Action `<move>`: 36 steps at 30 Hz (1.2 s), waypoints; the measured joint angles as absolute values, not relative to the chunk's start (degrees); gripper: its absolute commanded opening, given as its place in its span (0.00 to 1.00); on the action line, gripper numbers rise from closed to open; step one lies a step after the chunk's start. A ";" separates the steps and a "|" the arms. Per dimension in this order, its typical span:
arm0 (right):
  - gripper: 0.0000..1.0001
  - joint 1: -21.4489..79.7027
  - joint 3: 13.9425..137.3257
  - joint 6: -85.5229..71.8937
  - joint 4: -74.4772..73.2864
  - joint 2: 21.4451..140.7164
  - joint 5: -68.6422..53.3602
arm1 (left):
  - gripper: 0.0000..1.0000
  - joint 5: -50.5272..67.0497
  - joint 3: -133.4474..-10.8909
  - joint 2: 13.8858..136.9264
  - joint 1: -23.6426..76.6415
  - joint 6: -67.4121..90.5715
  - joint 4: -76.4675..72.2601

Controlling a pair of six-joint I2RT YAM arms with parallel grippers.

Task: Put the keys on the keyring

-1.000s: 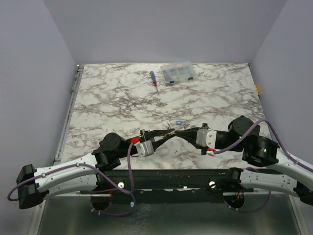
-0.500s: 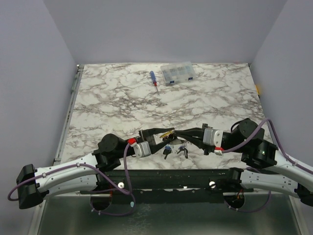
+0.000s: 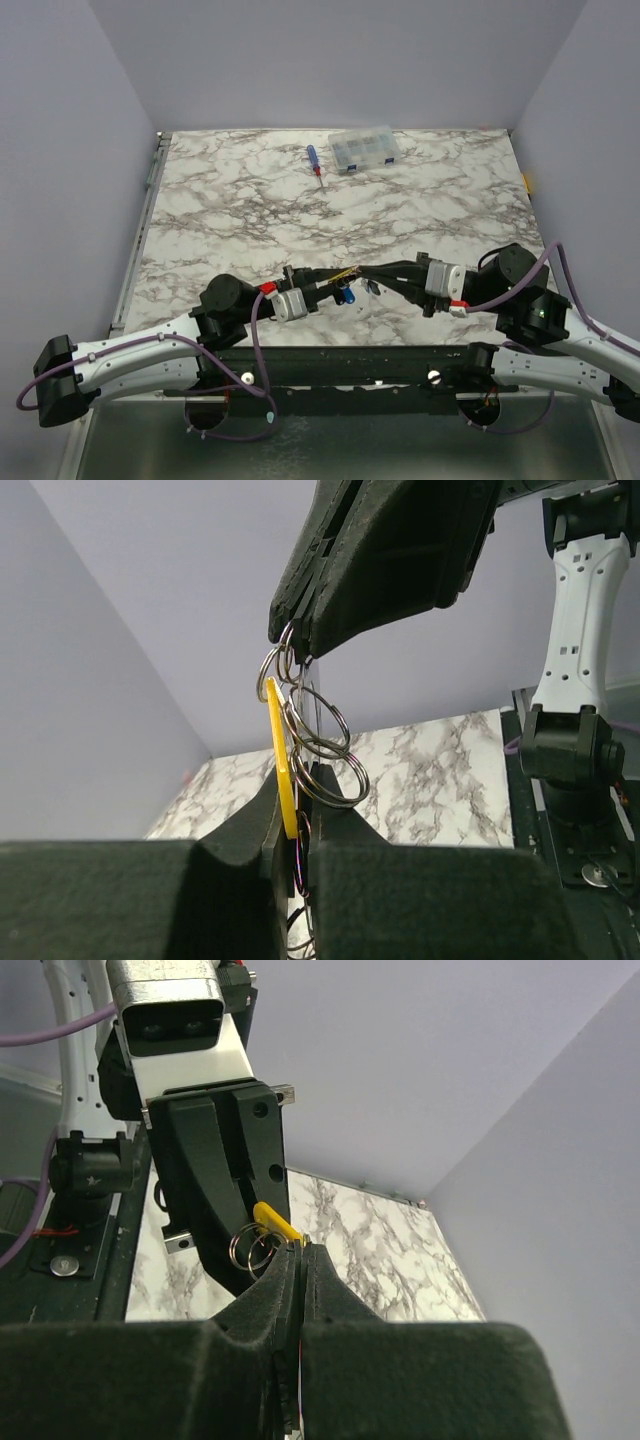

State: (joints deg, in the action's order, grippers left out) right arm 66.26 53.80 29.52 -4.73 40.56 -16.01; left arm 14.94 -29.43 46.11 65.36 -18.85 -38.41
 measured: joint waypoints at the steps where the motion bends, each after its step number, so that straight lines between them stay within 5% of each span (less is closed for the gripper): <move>1: 0.00 66.26 53.82 29.50 -4.71 40.56 -16.01 | 0.05 14.94 -29.43 46.15 65.36 -18.79 -38.52; 5: 0.00 66.26 53.82 29.52 -4.75 40.56 -16.01 | 0.39 14.94 -29.26 46.17 65.36 -18.59 -38.83; 13: 0.00 66.26 54.04 30.06 -5.72 40.86 -16.01 | 0.62 15.07 -28.21 46.11 65.36 -18.48 -38.83; 22: 0.00 66.26 55.70 32.18 -9.08 41.69 -15.99 | 0.98 17.21 -28.40 42.89 65.36 -16.08 -33.28; 26: 0.00 66.26 55.79 33.04 -10.11 41.76 -15.99 | 0.99 18.02 -30.28 42.30 65.36 -14.52 -30.68; 32: 0.00 66.26 56.45 33.74 -12.53 42.70 -16.01 | 0.85 18.20 -34.46 42.44 65.36 -15.09 -27.14; 36: 0.00 66.26 57.28 34.28 -14.22 43.31 -16.16 | 0.59 18.39 -37.08 43.64 65.36 -16.40 -24.01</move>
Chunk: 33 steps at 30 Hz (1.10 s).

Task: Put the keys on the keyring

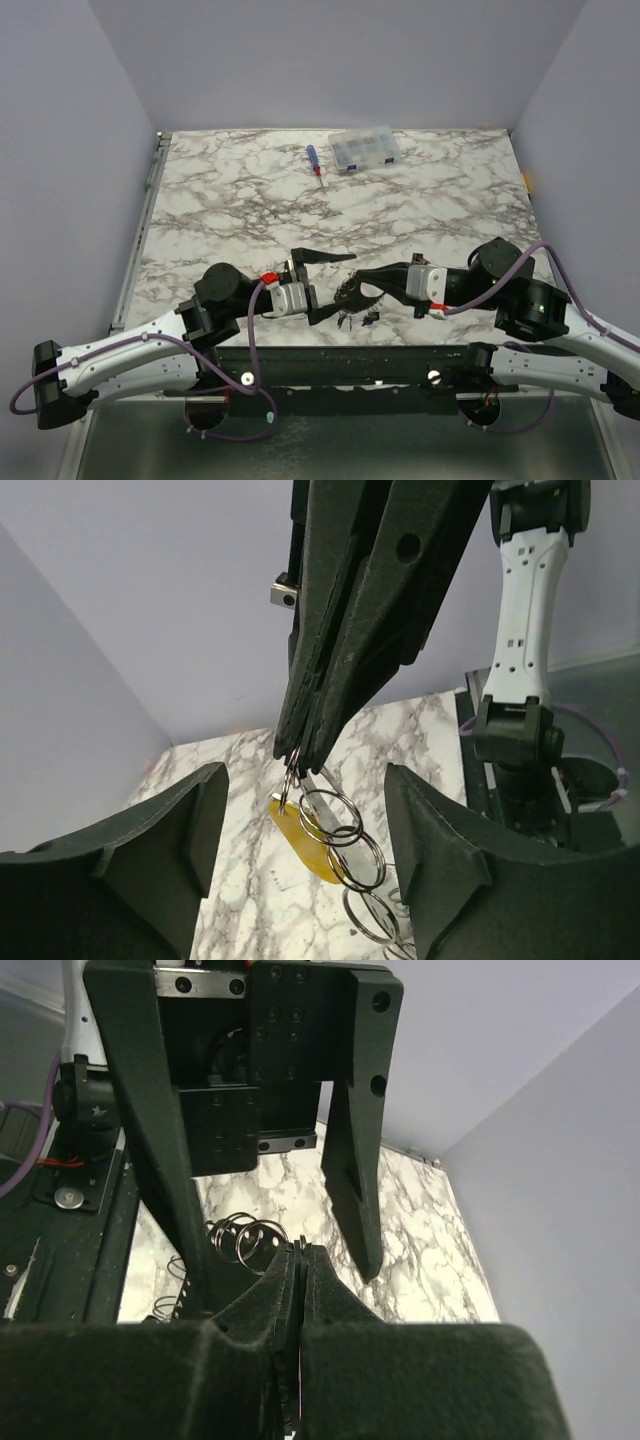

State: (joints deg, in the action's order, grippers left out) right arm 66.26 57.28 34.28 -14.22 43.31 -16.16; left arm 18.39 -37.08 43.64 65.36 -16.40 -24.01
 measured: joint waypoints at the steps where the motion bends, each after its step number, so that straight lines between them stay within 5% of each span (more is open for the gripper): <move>1: 0.00 66.26 57.43 34.39 -14.66 43.35 -16.21 | 0.53 18.55 -37.50 44.05 65.34 -16.73 -23.44; 7: 0.00 66.26 57.98 34.57 -16.16 43.35 -16.62 | 0.33 19.77 -38.98 46.81 65.36 -18.55 -19.99; 11: 0.00 66.26 58.00 34.54 -16.80 43.46 -17.26 | 0.00 19.81 -39.00 47.31 65.28 -19.44 -19.53; 22: 0.01 66.26 57.41 33.82 -15.86 42.61 -17.47 | 0.00 18.59 -39.20 47.53 65.12 -20.84 -19.68; 30: 0.44 66.26 54.85 33.04 -13.34 40.32 -15.84 | 0.00 17.34 -38.94 47.97 65.36 -20.95 -19.70; 33: 0.51 66.26 57.04 33.26 -15.66 40.88 -15.64 | 0.00 16.05 -38.87 48.31 65.32 -21.37 -19.14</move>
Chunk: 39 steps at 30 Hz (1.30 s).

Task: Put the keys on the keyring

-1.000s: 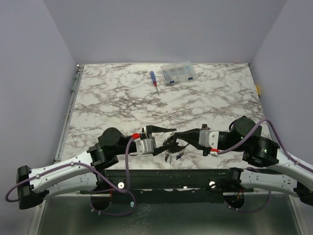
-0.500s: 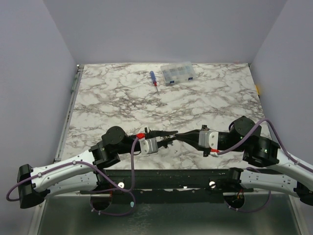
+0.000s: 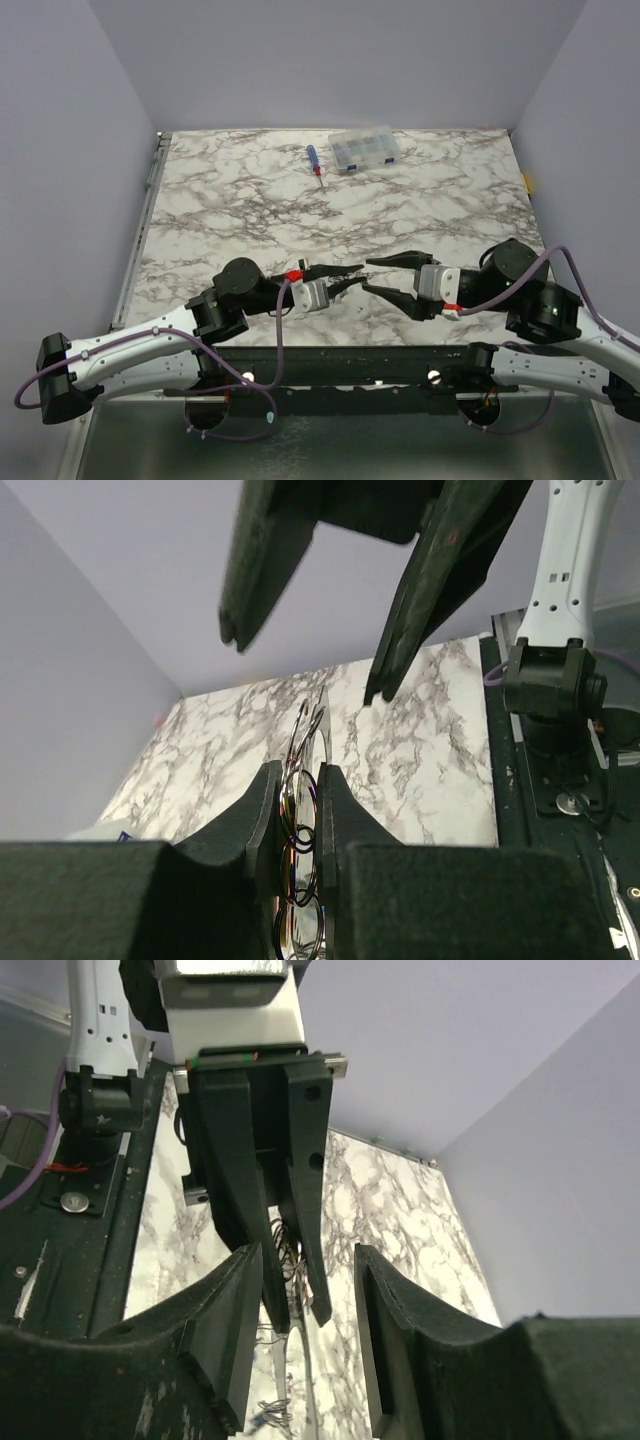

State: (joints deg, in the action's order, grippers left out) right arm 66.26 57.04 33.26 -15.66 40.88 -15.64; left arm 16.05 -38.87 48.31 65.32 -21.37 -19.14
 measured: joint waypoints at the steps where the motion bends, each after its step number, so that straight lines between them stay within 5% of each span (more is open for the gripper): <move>1: 0.52 66.26 58.33 33.30 -16.88 41.36 -15.64 | 0.00 15.70 -38.87 48.45 65.32 -21.52 -19.07; 16: 0.59 66.26 77.69 34.41 -45.06 55.92 -9.28 | 0.00 11.92 -38.87 52.49 65.32 -24.71 -17.43; 24: 0.39 66.26 77.73 34.44 -49.30 58.04 -7.90 | 0.00 11.81 -38.87 52.62 65.32 -25.43 -17.30; 39: 0.20 66.26 77.73 35.66 -49.65 59.35 -4.56 | 0.00 11.05 -38.61 52.62 65.32 -27.22 -16.14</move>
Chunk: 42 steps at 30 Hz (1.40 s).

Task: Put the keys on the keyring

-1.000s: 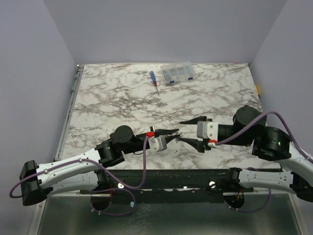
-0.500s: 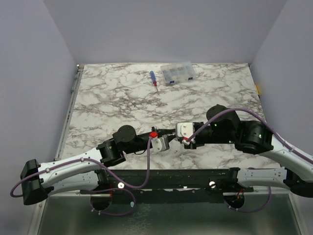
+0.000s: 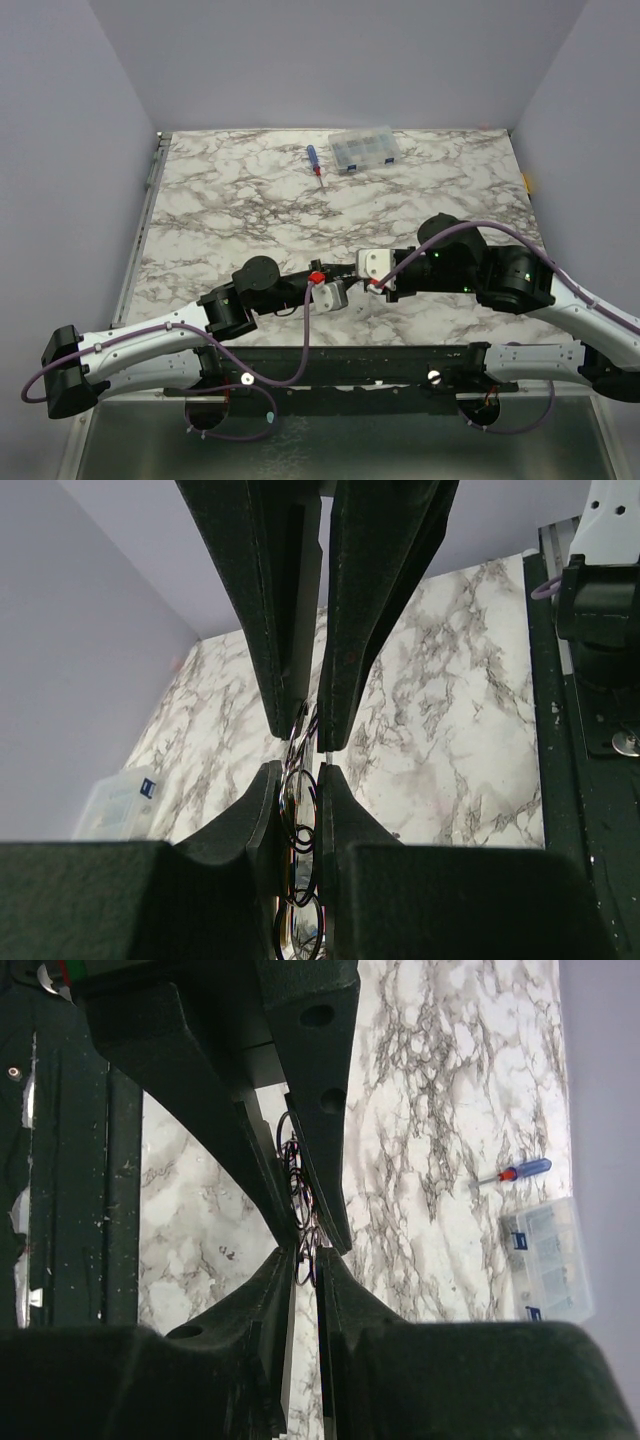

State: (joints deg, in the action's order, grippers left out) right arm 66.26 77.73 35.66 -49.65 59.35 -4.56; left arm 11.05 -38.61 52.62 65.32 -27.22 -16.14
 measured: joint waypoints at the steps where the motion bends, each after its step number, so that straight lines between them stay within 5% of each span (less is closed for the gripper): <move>1: 0.20 66.26 77.73 35.70 -49.67 59.35 -4.36 | 0.00 11.05 -38.61 52.62 65.32 -27.33 -16.03; 13: 0.14 66.26 76.60 36.16 -49.43 59.37 -3.60 | 0.00 11.05 -38.59 52.62 65.32 -27.59 -14.52; 27: 0.25 66.26 75.83 37.08 -48.90 59.64 -2.44 | 0.00 10.98 -38.57 52.62 65.32 -27.75 -14.02; 33: 0.01 66.26 75.18 37.23 -48.64 59.90 -2.02 | 0.00 10.83 -38.50 52.62 65.25 -27.73 -13.93; 42: 0.01 66.26 74.91 37.39 -47.81 59.61 -1.56 | 0.04 10.13 -38.44 52.62 65.21 -27.70 -14.17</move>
State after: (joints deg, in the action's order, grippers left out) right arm 66.26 74.91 37.39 -47.81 59.61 -1.56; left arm 10.13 -38.44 52.62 65.21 -27.70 -14.17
